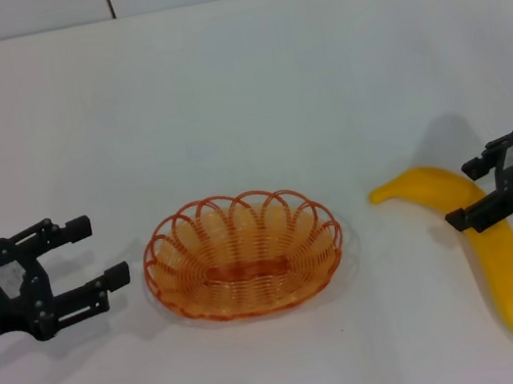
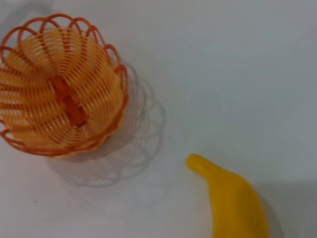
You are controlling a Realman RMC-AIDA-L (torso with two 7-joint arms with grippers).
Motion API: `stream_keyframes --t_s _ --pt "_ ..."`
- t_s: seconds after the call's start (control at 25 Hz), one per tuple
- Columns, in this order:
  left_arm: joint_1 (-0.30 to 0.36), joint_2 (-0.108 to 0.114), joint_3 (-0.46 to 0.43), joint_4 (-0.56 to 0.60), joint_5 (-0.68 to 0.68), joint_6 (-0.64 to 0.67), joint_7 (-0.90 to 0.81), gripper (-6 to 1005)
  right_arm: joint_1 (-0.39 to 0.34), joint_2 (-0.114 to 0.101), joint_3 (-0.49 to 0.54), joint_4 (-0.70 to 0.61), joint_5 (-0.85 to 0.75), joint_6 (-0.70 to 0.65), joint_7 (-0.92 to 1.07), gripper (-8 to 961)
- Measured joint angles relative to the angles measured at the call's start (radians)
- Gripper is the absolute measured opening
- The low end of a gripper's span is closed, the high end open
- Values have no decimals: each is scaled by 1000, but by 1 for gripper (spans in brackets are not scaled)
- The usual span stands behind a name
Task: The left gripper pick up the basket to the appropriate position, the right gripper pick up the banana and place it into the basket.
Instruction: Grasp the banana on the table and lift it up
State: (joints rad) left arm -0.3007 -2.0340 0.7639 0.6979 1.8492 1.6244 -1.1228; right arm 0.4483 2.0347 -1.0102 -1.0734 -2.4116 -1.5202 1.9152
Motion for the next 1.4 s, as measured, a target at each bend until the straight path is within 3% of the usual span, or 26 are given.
stream_keyframes --t_s 0.32,0.8,1.08,1.4 --pt "0 0 0 0 -1 1 0 795 -8 -4 8 5 -19 55 8 887" --pt "-1 0 0 0 -1 2 0 796 2 -11 193 -5 -130 64 14 886" --pt "-2 0 -7 0 -2 14 0 796 3 -11 196 -2 -152 57 14 886" --pt "-3 0 -9 0 -2 15 0 796 6 -11 193 4 -155 55 21 748"
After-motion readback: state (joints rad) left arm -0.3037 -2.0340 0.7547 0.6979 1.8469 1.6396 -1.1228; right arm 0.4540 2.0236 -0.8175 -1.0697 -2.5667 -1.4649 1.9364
